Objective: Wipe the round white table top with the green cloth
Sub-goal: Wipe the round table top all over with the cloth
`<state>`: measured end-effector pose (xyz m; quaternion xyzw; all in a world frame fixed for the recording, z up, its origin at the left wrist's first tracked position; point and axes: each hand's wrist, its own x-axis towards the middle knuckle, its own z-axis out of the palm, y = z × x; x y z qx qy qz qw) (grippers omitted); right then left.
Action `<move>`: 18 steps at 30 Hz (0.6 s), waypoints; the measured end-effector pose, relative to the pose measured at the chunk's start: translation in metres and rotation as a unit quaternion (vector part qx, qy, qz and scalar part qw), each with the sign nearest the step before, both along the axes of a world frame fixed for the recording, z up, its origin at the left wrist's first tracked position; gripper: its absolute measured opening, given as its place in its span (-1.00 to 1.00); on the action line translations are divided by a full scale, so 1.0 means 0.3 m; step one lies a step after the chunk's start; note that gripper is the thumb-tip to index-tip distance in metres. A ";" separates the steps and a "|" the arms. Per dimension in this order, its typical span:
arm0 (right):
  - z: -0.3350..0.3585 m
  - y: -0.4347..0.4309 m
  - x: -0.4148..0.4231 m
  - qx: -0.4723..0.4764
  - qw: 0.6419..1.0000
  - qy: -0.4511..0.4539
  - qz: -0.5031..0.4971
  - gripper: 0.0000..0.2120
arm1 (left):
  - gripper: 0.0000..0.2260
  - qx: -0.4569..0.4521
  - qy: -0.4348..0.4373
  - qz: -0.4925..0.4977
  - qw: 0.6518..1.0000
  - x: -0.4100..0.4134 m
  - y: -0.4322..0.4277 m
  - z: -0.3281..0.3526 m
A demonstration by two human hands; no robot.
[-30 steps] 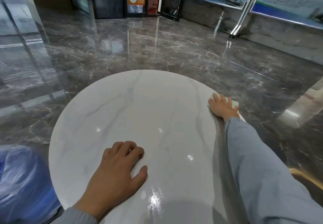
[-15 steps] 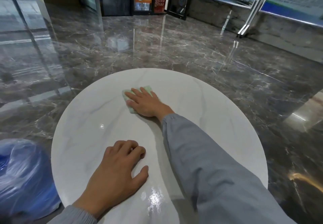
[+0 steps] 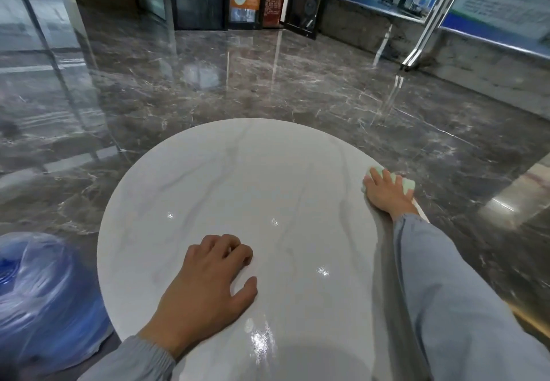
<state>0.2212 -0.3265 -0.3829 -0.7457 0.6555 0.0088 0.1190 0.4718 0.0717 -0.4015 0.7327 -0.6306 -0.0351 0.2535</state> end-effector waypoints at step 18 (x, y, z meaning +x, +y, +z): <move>0.032 0.810 0.737 0.021 0.861 0.000 0.508 -0.47 | -0.85 -0.135 0.228 0.087 0.960 0.059 0.138 0.078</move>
